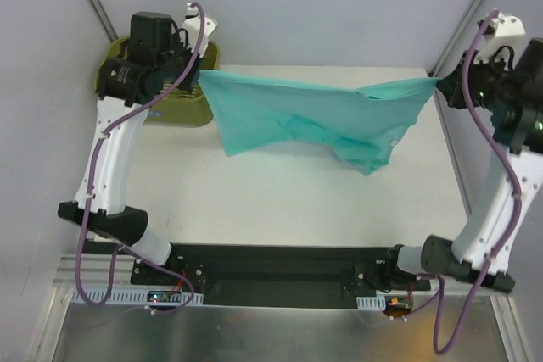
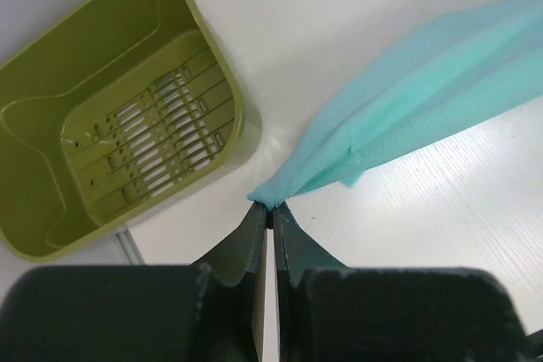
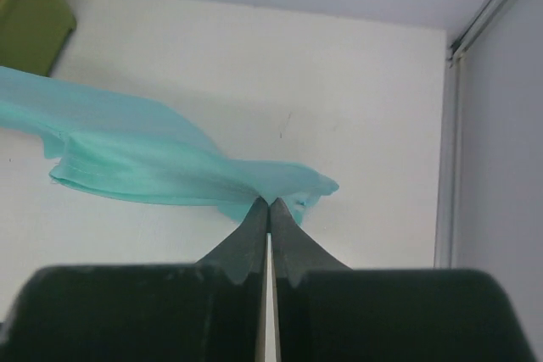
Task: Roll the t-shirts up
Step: Flatten out the T-shirt at the center of the board.
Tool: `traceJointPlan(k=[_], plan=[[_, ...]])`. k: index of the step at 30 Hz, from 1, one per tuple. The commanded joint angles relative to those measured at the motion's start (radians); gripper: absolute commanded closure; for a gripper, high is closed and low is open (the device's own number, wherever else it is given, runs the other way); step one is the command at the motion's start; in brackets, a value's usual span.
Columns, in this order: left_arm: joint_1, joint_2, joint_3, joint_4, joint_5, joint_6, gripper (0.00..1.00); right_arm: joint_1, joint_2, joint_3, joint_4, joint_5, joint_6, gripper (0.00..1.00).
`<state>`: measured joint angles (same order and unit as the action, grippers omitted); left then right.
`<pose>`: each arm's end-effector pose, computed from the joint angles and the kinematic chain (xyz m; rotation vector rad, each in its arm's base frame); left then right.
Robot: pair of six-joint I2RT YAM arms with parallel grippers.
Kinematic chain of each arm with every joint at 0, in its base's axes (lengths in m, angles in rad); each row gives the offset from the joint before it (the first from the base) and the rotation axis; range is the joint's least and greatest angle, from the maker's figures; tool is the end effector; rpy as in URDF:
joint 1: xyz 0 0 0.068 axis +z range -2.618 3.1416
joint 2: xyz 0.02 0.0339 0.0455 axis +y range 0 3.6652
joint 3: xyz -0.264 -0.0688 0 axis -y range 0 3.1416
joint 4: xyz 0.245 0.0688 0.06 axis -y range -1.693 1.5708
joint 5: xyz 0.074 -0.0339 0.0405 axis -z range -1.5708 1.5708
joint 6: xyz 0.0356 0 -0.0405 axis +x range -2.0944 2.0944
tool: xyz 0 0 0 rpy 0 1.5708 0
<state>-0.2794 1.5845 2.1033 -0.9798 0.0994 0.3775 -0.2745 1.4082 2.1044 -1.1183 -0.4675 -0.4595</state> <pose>0.2918 -0.0874 0.5024 0.7136 1.9000 -0.0391 0.2193 -0.0451 0.5338 -0.4725 1.8870 -0.0191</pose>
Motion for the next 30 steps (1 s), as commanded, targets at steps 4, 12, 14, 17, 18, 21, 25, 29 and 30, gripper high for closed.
traceJointPlan(k=[4, 12, 14, 17, 18, 21, 25, 29, 30], plan=[[0.013, -0.276, -0.038, -0.003, -0.024, -0.075, 1.00, -0.009, -0.296, 0.034, -0.080, 0.112, 0.087, 0.99], [0.013, -0.475, -0.025, 0.004, -0.017, -0.065, 1.00, -0.011, -0.506, 0.138, -0.149, 0.233, 0.127, 0.99], [0.013, -0.501, -0.002, 0.003, -0.023, -0.058, 1.00, -0.015, -0.557, 0.181, -0.152, 0.237, 0.127, 0.99], [0.025, -0.497, 0.044, 0.003, -0.024, -0.045, 1.00, -0.014, -0.562, 0.247, -0.153, 0.271, 0.114, 0.99], [0.025, -0.489, 0.053, 0.003, -0.018, -0.039, 1.00, -0.012, -0.554, 0.256, -0.146, 0.286, 0.113, 0.99], [0.025, -0.456, 0.070, 0.004, 0.015, -0.022, 1.00, 0.000, -0.505, 0.252, -0.105, 0.303, 0.113, 0.99], [0.023, -0.376, 0.052, 0.038, 0.046, -0.008, 1.00, 0.008, -0.451, 0.120, 0.026, 0.290, 0.110, 0.99], [0.023, -0.258, -0.058, 0.093, 0.095, 0.024, 1.00, 0.008, -0.423, -0.111, 0.184, 0.236, 0.084, 0.99], [0.023, -0.236, -0.083, 0.122, 0.106, 0.027, 1.00, 0.008, -0.413, -0.215, 0.243, 0.209, 0.081, 0.99]])
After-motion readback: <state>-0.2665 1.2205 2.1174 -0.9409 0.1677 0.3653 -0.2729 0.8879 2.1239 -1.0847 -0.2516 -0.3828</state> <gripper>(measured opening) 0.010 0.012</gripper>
